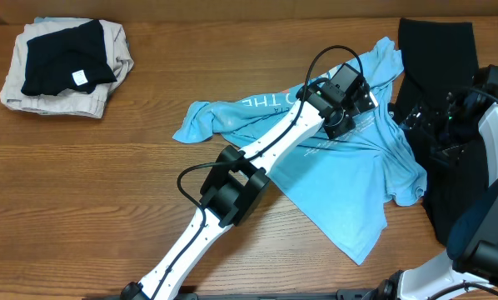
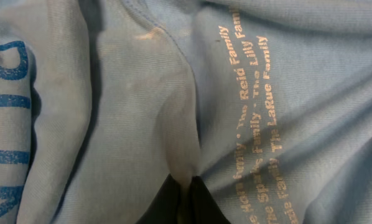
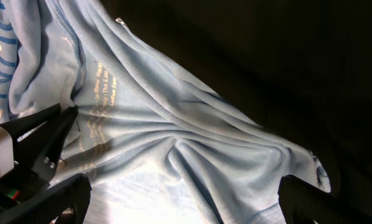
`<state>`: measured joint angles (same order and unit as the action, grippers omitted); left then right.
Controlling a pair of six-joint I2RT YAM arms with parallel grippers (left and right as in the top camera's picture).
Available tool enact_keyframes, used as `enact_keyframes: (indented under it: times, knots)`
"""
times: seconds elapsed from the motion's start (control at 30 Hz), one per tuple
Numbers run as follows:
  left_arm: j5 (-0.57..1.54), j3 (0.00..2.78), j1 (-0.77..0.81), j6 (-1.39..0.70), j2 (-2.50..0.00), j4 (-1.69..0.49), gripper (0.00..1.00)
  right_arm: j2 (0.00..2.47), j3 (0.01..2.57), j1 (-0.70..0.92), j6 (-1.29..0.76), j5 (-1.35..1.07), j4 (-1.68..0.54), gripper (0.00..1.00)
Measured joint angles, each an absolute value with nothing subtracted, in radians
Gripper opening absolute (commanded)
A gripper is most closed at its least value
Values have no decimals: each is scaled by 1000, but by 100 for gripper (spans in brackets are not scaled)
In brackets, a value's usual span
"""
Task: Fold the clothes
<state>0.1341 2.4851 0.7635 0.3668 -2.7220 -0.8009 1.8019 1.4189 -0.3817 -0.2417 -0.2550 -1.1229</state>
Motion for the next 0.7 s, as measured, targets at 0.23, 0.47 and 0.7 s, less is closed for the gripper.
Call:
enact_keyframes:
  times: [0.23,0.47,0.7]
  knots:
    - [121,2506,753,341,-2722,-839,12,1802,1419,-382,-241,-255,-1118,100]
    - [89,2570,737,331,-2700,-892,6,1802,1419,-382,-242,-254,-1116,100]
    - [62,2578,731,327,-2681,-952,4,1802,1419,-382,-241,-255,-1117,100]
